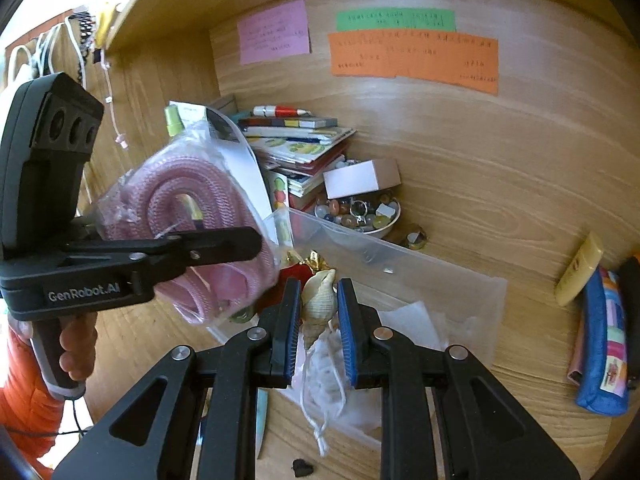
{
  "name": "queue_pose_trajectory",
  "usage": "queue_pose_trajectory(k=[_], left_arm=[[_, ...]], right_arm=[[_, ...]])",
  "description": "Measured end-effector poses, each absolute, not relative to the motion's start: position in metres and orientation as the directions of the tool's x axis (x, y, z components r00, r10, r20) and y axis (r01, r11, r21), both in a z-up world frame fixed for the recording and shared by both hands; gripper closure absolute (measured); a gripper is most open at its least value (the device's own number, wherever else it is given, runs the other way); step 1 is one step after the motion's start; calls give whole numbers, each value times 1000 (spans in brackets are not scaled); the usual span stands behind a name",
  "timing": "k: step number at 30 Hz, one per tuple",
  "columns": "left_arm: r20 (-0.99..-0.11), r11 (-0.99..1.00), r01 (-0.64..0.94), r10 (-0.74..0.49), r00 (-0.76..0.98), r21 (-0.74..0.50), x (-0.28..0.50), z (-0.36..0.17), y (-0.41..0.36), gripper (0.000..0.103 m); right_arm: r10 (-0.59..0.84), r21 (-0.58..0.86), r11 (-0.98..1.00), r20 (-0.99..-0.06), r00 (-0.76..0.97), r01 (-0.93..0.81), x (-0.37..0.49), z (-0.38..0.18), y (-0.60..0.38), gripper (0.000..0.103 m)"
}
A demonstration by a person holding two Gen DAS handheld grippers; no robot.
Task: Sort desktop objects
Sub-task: 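Carry the pink rope bag and seashell over the clear box and lower them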
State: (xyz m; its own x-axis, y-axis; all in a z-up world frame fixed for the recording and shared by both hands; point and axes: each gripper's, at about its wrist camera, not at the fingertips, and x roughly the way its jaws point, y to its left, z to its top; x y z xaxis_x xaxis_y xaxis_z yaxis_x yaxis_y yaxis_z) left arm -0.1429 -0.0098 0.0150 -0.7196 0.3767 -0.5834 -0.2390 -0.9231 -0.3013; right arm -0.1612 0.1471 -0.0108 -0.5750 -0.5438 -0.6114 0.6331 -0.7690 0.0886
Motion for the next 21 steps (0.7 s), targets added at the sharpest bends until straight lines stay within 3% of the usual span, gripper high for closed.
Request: queue_pose_trajectory(k=[10,15,21], left_arm=[[-664,-945,-196,323,-675,-261,-191,-18,1,83],[-654,-941,-192,332,-680,-279,-199,-23,-4,83],[-647,-964,-195,266,-715,-181,-196,-20,4,79]], right_arm=[[-488,87,-801,-667,-563,592,-193,-33,136,87],[-467,85,-813,-686,-558,577,-206,-46,131,87],[-437,56,-824,-696,-570,563,-212,-53,124,86]])
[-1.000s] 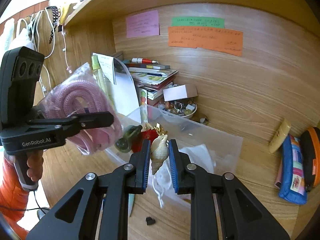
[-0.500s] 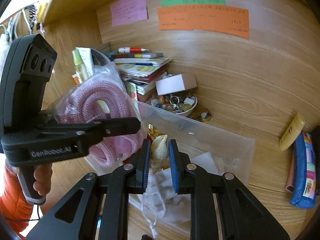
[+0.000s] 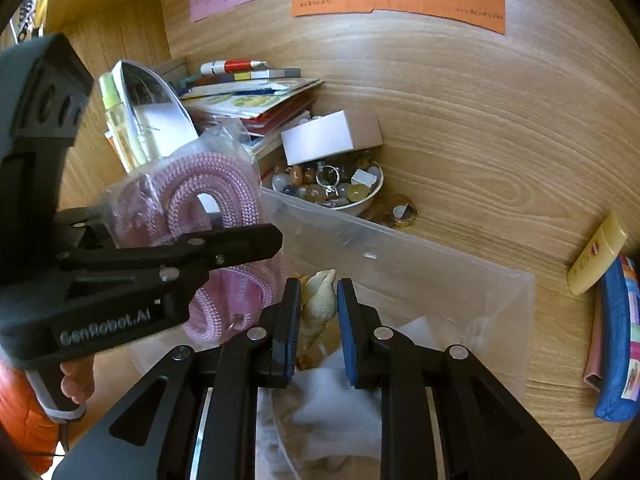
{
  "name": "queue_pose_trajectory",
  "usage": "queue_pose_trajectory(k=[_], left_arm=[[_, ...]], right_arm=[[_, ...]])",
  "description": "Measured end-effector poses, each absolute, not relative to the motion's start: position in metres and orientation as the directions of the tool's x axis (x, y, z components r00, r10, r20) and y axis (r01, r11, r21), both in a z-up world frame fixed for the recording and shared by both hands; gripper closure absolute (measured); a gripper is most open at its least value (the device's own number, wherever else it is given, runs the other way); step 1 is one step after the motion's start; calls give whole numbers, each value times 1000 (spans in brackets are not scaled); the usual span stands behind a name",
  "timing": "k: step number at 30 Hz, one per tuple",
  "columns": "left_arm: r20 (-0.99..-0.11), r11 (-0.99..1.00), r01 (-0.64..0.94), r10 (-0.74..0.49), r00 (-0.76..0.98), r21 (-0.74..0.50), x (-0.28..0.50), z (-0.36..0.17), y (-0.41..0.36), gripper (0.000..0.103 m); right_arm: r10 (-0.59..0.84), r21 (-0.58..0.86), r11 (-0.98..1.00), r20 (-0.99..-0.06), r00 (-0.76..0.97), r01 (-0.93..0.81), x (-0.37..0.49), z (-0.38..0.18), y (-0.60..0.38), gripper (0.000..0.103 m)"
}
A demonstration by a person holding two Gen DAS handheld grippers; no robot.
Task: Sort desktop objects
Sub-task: 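Carry the pink rope bag and seashell over the clear box and lower them, then open both grippers to release the rope bag and seashell into the box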
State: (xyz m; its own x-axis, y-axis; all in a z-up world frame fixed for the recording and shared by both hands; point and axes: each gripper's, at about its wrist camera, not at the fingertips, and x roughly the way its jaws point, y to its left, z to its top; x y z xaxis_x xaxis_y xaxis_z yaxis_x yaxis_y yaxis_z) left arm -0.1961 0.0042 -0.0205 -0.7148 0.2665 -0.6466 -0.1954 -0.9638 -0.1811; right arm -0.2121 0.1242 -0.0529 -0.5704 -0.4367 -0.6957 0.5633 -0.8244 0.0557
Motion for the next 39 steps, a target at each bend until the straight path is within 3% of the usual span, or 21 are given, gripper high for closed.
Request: queue_pose_trajectory(k=[4,6,7,8,15,18,26,29,39], left_arm=[[-637,-969,-204,247,-730,-141,-189,-21,6,70],[-626,-969,-208,245,-740,-134,-185,-18,4,53],[-617,-973,-195,229,-753,-122,-182,-17,3,38],[-608,-976,-185,218,-764,-117,-180,-15,0,32],[-607,-967,-182,253,-754,-178,-182,-15,-10,32],[-610,-966,-182,257,-750,-183,-181,-13,-10,31],[-577,-972,-172,233,-783,-161,-165,8,-7,18],[-568,-978,-156,208,-796,-139,-158,16,-7,12],[-542,-988,-133,157,-826,-82,-122,35,-8,9]], right_arm=[[-419,25,-828,-691,-589,560,-211,-54,121,86],[-411,9,-829,-688,-598,559,-210,-55,120,86],[-411,7,-828,-688,-598,560,-210,-55,120,85],[-414,11,-828,-687,-597,561,-211,-55,120,84],[-437,37,-821,-683,-585,570,-210,-53,122,76],[-445,48,-820,-681,-582,571,-208,-51,123,68],[-429,39,-852,-625,-653,522,-199,-29,138,45],[-424,31,-858,-606,-673,513,-193,-21,143,42],[-423,3,-860,-565,-708,511,-161,-3,152,28]])
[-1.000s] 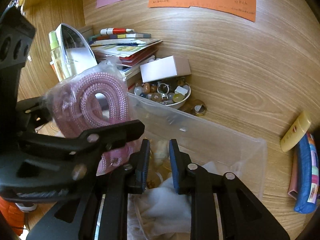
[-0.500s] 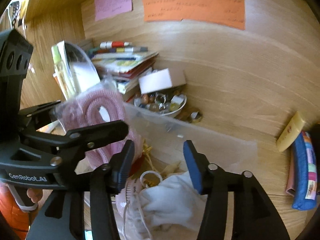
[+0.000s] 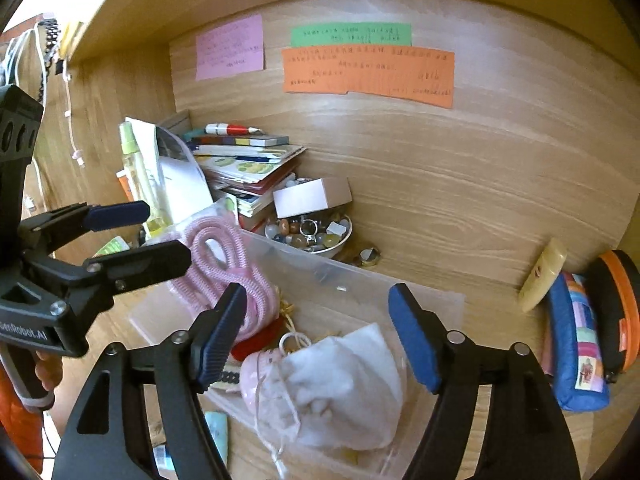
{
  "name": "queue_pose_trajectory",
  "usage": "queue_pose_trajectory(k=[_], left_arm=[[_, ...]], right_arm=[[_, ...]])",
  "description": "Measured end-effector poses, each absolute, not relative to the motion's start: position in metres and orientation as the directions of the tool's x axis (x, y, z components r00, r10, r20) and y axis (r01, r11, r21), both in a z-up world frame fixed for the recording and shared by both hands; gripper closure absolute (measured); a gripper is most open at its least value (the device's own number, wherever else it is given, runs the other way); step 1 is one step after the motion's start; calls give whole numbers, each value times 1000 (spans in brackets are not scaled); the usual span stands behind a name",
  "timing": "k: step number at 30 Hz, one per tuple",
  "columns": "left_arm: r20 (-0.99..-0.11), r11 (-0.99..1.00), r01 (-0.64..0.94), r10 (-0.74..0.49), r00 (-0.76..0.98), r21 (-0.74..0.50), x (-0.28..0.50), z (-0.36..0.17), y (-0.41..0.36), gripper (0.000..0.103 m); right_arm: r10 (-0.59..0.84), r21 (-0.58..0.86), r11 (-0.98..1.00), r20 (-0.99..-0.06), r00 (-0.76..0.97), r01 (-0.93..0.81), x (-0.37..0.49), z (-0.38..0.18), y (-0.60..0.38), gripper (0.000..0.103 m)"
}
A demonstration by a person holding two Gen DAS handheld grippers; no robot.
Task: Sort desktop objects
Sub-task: 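Open both grippers to release the rope bag and seashell into the box, then move the left gripper to the beige eraser while the right moves to the black heart piece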
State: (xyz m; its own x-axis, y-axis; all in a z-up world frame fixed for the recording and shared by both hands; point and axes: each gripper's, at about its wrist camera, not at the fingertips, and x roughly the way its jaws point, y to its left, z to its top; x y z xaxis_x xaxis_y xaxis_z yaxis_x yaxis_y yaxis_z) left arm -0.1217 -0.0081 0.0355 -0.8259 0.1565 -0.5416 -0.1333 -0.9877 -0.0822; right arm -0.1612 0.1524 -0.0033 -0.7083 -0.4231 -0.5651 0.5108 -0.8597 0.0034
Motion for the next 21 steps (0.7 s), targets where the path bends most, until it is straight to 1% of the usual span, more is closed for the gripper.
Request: queue_pose_trajectory(k=[1,2,4,10,16,21], left_arm=[[-540,-989,-129,149,-828,-74,-119,36,-8,8],[-539,-990,-125,139,-831,-63,-114,37,-8,7],[-531,-992,-121,126,-838,-44,-104,38,-7,5],[-530,-996,-92,75,-845,6,-74,30,-7,3],[-563,-997,-73,39,-825,37,-51,11,-10,2],[-606,-997,-64,31,-795,33,-37,-10,-15,2]], right_arm=[[-420,1,-862,-563,-712,507,-158,-3,154,22],[-413,-5,-865,-560,-719,501,-154,-2,156,22],[-404,-18,-869,-550,-730,495,-144,-1,160,22],[-401,-15,-872,-550,-732,489,-117,1,173,21],[-405,-2,-871,-563,-721,491,-91,-6,187,20],[-401,-8,-867,-582,-708,498,-72,-18,194,20]])
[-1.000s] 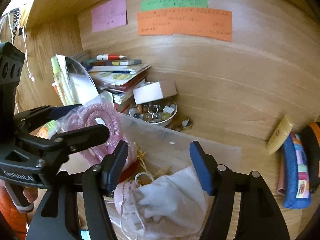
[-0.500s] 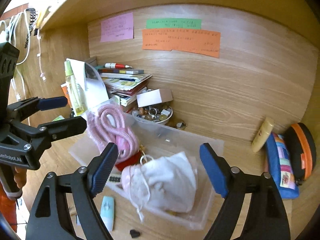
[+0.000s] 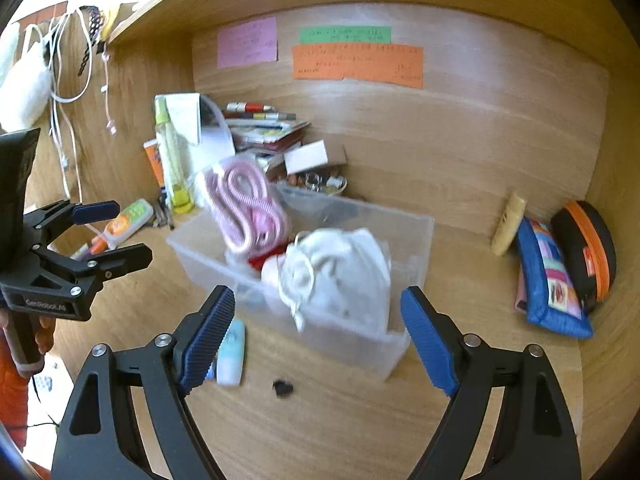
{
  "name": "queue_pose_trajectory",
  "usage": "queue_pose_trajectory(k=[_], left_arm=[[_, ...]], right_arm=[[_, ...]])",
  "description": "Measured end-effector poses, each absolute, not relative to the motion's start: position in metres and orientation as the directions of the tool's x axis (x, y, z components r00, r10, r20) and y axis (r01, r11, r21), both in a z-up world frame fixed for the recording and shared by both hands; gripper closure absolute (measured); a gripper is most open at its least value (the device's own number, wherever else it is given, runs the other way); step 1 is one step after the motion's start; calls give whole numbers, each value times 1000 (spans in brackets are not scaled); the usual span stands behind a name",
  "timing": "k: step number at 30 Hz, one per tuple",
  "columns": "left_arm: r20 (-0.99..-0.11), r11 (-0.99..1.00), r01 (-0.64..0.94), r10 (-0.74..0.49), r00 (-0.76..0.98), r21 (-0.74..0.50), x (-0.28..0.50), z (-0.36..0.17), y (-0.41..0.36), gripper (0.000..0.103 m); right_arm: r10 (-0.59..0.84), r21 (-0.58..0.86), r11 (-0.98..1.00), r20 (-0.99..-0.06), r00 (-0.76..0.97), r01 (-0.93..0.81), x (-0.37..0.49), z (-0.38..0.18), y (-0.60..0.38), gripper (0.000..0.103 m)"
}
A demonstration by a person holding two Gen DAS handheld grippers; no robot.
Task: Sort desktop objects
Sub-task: 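Move the left gripper to the beige eraser while the right moves to the black heart piece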
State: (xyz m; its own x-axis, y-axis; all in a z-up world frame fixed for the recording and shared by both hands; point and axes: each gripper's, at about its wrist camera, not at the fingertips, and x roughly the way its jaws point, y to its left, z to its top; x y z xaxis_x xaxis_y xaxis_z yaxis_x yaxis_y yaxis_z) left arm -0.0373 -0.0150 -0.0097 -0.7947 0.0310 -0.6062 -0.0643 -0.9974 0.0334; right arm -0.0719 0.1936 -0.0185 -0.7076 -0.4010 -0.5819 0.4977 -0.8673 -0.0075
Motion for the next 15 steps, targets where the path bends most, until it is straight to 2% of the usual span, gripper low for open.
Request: queue_pose_trajectory(k=[10,15], left_arm=[[-733,-997,-82,50,-679,8,-28,-69,-14,2],[-767,-995,-99,65,-639,-2,-32,-88,-7,2]], right_arm=[[-381,-15,-855,-660,-647,518,-55,-58,200,20],[-378,12,-851,-707,-598,525,-58,-78,199,20]])
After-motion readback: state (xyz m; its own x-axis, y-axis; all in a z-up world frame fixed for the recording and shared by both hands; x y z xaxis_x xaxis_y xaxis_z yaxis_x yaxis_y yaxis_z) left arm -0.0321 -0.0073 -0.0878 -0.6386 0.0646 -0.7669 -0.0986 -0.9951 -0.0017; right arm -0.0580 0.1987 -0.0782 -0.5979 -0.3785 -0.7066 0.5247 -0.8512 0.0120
